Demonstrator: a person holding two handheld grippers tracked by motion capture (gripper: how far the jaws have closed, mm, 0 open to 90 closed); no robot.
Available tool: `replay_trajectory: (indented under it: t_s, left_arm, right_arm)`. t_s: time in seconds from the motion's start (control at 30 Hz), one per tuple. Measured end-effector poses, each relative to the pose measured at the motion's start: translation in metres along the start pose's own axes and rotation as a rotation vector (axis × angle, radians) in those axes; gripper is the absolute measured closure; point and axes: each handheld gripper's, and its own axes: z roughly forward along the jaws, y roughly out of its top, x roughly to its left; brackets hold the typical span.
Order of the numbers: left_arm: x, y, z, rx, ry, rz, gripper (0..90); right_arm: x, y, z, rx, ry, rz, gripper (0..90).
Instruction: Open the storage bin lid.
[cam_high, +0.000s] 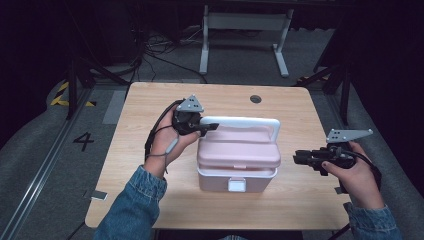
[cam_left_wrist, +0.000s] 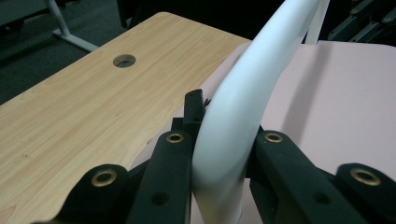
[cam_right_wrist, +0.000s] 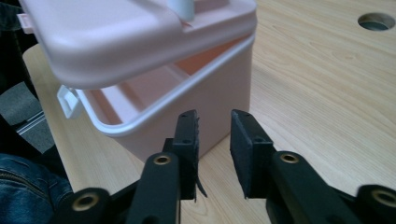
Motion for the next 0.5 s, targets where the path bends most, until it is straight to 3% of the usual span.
replay_trajectory:
  t_s: [0.17, 0.5]
  left_arm:
    - [0.005, 0.003, 0.000, -0.005, -0.015, -0.029, 81.6]
    - [0.011, 0.013, 0.001, -0.002, 0.034, -0.036, 80.9]
  right_arm:
    - [0.006, 0.004, 0.000, -0.016, 0.051, -0.009, 86.3]
    - [0.017, 0.009, 0.010, -0.050, 0.096, -0.061, 90.0]
